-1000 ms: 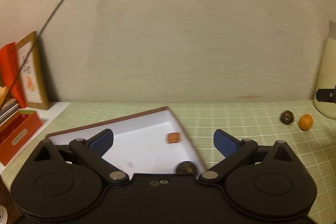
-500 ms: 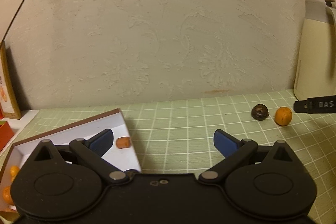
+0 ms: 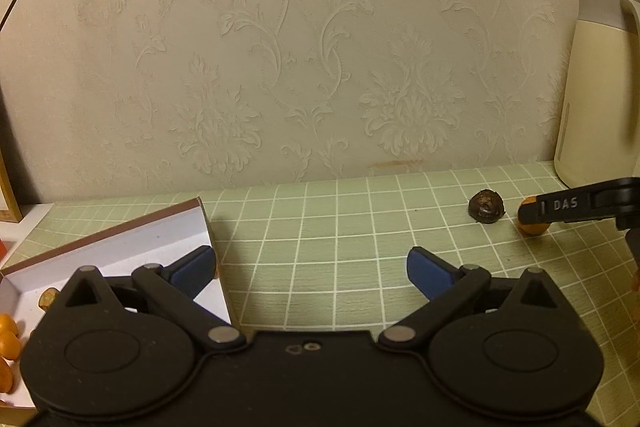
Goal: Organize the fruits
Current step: 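Move both open tools toward the chestnut and mandarin by the thermos, then close the right tool on the mandarin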
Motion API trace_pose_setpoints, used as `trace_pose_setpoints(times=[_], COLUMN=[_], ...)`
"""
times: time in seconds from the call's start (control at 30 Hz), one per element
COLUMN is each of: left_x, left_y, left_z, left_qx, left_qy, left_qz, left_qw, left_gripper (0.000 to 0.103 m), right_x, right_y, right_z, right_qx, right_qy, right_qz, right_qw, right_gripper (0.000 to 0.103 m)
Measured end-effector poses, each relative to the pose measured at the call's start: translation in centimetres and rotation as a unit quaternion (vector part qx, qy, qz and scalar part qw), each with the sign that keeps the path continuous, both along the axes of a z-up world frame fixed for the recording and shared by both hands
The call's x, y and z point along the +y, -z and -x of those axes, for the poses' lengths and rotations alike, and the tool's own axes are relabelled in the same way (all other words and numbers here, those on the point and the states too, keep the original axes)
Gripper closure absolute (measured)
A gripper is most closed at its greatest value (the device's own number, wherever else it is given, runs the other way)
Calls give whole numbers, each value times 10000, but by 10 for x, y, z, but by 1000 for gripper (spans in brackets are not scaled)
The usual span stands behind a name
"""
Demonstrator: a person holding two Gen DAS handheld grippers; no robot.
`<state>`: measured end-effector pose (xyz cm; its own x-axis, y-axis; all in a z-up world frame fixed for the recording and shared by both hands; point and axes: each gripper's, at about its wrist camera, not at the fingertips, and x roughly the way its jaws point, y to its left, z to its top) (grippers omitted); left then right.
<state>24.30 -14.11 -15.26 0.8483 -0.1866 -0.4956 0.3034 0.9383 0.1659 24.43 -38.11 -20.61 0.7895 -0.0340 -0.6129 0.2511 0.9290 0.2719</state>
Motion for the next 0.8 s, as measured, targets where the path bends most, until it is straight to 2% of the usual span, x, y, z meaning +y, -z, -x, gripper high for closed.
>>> trace_pose_setpoints(times=[0.2, 0.27, 0.3, 0.67, 0.73, 0.8], left_x=[1, 1, 0, -10, -14, -19], left_y=[0, 0, 0, 8, 10, 12], left_z=[-1, -1, -1, -6, -8, -12], left_qx=[30, 40, 33, 121, 161, 267], left_qy=[2, 16, 25, 152, 214, 331], left_qz=[-3, -10, -19, -185, -206, -188], left_qw=[10000, 10000, 10000, 9996, 9994, 9989], left_gripper=[7, 7, 7, 7, 9, 15], right_x=[2, 2, 2, 3, 3, 1], right_y=[5, 5, 5, 9, 9, 9], right_z=[-8, -9, -9, -16, -16, -14], right_qx=[81, 81, 91, 163, 156, 134], right_qy=[54, 40, 24, 18, 26, 48], right_qz=[41, -30, -37, -57, -46, -92], right_qw=[9999, 10000, 9999, 9998, 9999, 9999], right_gripper=[46, 61, 62, 63, 64, 65])
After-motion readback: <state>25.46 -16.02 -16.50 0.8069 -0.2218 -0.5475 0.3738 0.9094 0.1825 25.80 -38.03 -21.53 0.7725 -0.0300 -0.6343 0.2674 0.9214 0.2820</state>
